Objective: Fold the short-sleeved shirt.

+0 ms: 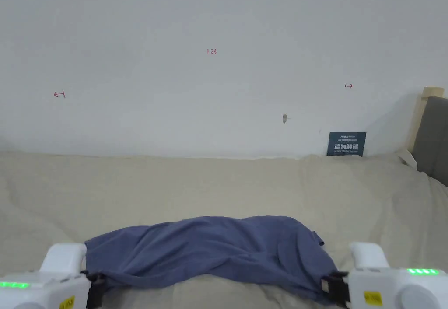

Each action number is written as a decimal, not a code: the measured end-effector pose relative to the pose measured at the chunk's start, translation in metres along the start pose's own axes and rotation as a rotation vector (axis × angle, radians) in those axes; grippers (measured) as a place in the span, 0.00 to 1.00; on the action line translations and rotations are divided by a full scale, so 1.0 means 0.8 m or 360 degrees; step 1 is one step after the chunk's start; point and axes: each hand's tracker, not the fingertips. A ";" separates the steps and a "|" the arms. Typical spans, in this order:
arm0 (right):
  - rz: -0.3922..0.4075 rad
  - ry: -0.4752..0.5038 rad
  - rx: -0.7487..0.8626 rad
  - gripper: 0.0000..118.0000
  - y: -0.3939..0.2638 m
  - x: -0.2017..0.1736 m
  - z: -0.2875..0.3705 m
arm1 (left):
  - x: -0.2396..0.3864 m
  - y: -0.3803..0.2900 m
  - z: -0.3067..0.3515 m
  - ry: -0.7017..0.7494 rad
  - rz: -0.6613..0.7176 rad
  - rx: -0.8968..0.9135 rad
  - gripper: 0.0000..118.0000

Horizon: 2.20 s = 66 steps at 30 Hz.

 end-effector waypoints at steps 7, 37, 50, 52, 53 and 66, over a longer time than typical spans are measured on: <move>0.0031 0.0138 0.0108 0.00 -0.049 0.023 0.168 | -0.001 -0.050 0.157 -0.0046 -0.0039 0.0100 0.03; 0.0163 -0.0090 -0.0542 0.80 -0.179 0.056 0.227 | -0.028 -0.200 0.257 -0.0078 -0.0213 -0.0240 0.99; -0.0138 0.0359 0.0246 0.00 -0.186 -0.039 0.327 | 0.039 -0.172 0.362 -0.0054 0.0144 0.0383 0.00; -0.0105 0.0338 0.0246 0.00 -0.177 -0.057 0.326 | 0.028 -0.166 0.367 -0.0009 0.0158 0.0383 0.00; -0.0042 0.0350 0.0231 0.00 -0.178 -0.062 0.325 | 0.021 -0.158 0.363 0.0055 0.0140 0.0344 0.00; 0.0088 0.0458 0.0015 0.00 -0.171 -0.101 0.291 | -0.053 -0.199 0.214 -0.0007 0.0297 -0.0837 0.97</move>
